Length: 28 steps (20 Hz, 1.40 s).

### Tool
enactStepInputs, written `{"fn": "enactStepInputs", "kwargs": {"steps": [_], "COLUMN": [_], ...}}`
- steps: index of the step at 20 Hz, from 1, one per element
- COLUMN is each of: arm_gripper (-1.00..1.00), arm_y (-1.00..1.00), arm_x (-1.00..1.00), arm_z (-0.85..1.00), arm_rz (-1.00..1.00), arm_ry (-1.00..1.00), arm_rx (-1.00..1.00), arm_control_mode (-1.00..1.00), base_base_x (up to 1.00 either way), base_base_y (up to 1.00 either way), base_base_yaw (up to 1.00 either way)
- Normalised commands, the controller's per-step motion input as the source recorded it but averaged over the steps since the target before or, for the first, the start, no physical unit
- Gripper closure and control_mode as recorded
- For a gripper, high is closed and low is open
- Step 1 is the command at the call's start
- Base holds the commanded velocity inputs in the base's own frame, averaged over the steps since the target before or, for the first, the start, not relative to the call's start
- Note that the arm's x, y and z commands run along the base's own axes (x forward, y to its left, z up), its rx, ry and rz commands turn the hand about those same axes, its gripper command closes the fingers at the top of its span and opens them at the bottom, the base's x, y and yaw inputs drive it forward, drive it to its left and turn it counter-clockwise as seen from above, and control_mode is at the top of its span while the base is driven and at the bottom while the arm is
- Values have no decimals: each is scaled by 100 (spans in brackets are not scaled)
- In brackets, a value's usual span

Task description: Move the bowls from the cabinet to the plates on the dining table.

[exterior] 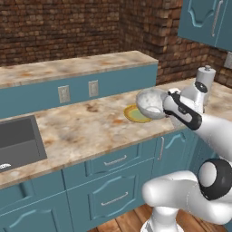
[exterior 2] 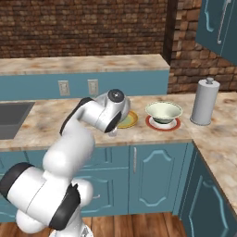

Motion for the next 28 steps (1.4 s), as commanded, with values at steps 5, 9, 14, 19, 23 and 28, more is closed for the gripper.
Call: {"fn": "enactStepInputs", "kwargs": {"steps": [5,9,14,19,23,28], "arm_gripper": [100,100,100,100,100,100], "arm_y": [0,-1,-3,-2,0,-1], "arm_x": [38,38,36,32,33,39], "arm_z": [-20,-13,-12,-20,-17,-14], "arm_rz": [0,0,0,0,0,0], "arm_ry": [0,0,1,5,6,1], "arm_rx": [0,0,0,0,1,6], "arm_control_mode": [-100,-100,-100,-100,-100,-100], "base_base_x": [0,0,0,0,0,0], "base_base_y": [0,0,0,0,0,0], "base_base_yaw": [0,0,0,0,0,0]}}
